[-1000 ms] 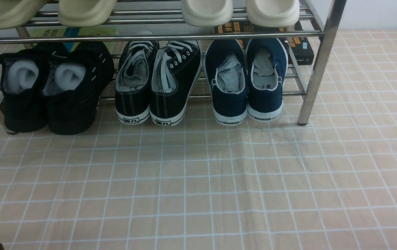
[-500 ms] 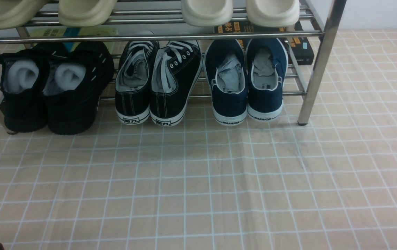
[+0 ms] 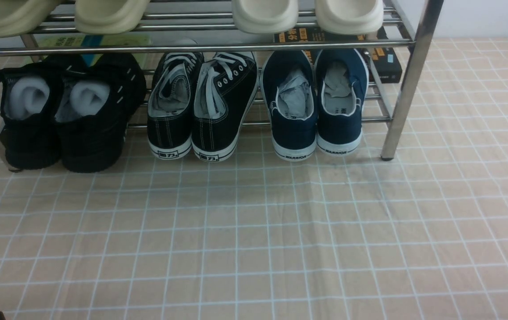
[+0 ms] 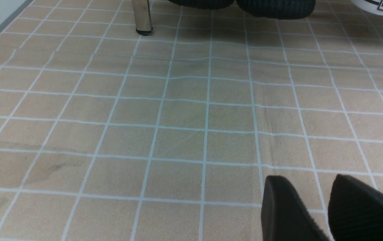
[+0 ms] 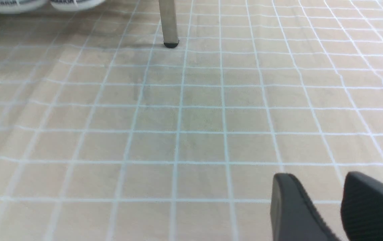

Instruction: Take the shoes off the shelf from the light coffee tablecloth by hand.

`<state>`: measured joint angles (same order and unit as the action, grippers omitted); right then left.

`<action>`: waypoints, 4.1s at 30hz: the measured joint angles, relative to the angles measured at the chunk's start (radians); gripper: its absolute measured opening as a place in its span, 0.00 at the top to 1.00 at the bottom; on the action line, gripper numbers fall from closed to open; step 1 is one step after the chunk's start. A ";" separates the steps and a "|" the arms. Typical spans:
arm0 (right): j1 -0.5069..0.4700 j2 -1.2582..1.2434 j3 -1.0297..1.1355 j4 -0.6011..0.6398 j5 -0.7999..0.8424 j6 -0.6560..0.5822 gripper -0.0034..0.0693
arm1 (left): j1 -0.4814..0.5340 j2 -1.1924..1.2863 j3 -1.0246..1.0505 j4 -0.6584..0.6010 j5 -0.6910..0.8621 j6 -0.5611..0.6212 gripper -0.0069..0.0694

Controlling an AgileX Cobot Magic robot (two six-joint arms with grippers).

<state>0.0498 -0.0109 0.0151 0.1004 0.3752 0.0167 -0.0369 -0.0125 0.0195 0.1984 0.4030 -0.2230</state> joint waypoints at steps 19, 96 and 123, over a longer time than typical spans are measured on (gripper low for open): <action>0.000 0.000 -0.032 0.740 -0.074 0.173 0.75 | 0.000 0.000 0.000 0.000 0.000 0.000 0.59; 0.499 2.265 -2.166 0.000 0.670 0.101 0.92 | 0.000 0.000 0.000 0.000 0.000 0.000 0.59; 0.633 1.886 -1.919 0.127 0.889 0.015 0.92 | 0.000 0.000 0.000 0.000 0.000 0.000 0.59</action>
<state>0.6825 1.8754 -1.9040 0.2276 1.2644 0.0315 -0.0369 -0.0125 0.0195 0.1984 0.4030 -0.2230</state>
